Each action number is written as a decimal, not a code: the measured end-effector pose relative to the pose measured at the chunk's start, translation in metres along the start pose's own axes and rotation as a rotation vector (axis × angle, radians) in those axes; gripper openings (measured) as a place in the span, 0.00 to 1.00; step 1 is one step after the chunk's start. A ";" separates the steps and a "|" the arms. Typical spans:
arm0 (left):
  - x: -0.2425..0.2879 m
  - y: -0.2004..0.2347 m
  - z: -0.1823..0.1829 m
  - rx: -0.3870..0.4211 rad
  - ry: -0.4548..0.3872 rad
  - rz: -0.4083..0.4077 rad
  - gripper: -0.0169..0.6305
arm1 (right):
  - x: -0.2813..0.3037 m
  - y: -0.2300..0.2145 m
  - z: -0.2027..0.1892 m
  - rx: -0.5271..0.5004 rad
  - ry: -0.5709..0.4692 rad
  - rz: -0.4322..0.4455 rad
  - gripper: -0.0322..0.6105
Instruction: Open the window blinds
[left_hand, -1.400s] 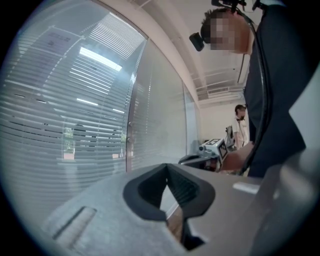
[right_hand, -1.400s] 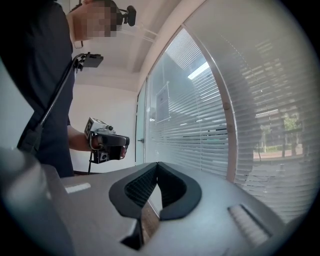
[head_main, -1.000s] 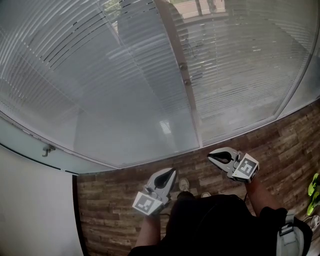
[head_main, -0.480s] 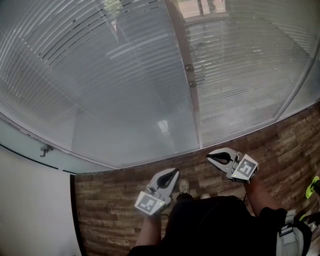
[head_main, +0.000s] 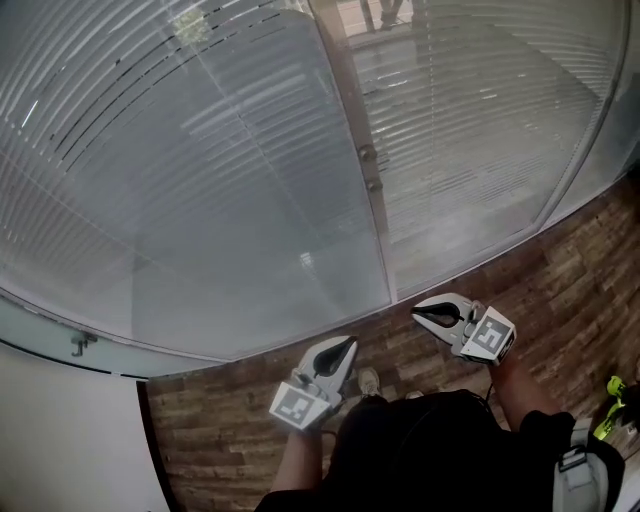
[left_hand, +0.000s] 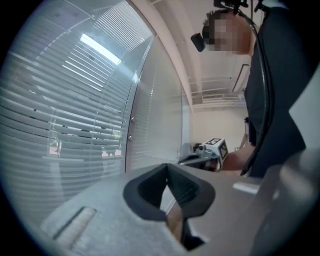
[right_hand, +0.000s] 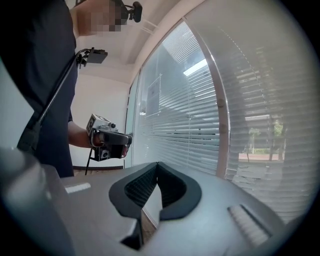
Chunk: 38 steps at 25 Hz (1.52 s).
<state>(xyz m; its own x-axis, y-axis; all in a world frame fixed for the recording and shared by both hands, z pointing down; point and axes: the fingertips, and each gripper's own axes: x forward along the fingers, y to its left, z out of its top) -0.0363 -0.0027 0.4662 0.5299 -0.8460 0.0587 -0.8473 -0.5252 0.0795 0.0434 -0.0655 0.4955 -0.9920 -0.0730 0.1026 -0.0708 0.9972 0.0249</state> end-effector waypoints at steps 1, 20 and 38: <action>0.003 0.004 0.001 0.003 0.000 -0.014 0.03 | 0.002 -0.004 0.000 0.000 0.002 -0.014 0.06; 0.041 0.075 0.004 0.008 -0.008 -0.259 0.03 | 0.041 -0.058 0.016 -0.040 0.034 -0.256 0.06; 0.036 0.112 -0.001 0.044 -0.016 -0.336 0.03 | 0.052 -0.101 0.053 -0.144 0.115 -0.441 0.06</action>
<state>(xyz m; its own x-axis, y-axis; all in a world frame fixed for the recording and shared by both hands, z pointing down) -0.1121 -0.0922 0.4781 0.7794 -0.6262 0.0213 -0.6264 -0.7779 0.0493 -0.0061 -0.1691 0.4457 -0.8520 -0.4984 0.1604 -0.4594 0.8586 0.2275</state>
